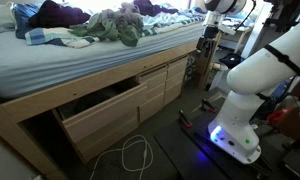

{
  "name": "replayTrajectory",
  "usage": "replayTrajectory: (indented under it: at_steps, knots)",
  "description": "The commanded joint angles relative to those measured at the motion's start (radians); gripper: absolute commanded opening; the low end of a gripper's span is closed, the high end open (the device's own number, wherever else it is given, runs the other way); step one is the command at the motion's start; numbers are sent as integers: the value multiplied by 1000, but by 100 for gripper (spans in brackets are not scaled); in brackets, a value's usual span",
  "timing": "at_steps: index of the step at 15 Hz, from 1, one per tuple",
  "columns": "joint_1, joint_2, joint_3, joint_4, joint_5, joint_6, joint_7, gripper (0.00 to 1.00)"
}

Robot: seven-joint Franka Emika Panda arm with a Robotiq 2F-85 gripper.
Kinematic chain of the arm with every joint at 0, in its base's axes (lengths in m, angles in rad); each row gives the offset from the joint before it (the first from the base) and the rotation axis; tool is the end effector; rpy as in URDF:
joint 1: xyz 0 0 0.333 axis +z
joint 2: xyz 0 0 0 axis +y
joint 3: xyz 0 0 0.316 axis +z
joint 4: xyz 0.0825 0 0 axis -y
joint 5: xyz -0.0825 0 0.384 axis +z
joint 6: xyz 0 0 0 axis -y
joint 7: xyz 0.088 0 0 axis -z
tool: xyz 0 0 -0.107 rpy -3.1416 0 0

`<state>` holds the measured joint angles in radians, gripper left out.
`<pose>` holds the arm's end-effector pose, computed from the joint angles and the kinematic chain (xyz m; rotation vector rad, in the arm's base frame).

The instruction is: Open the drawer on the left

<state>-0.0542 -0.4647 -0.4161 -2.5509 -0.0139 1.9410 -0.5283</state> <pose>0.3407 -0.1714 0.4018 -2.9014 -0.1751 0.1178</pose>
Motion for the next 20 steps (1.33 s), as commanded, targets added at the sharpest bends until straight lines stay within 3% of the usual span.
replayTrajectory:
  at_steps: [1, 12, 20]
  knots:
    - [-35, 7, 33, 2, 16, -3, -13, 100]
    - [-25, 16, 34, 7, 28, -16, -24, 100]
    - [37, 140, 130, 47, 149, -64, 9, 100]
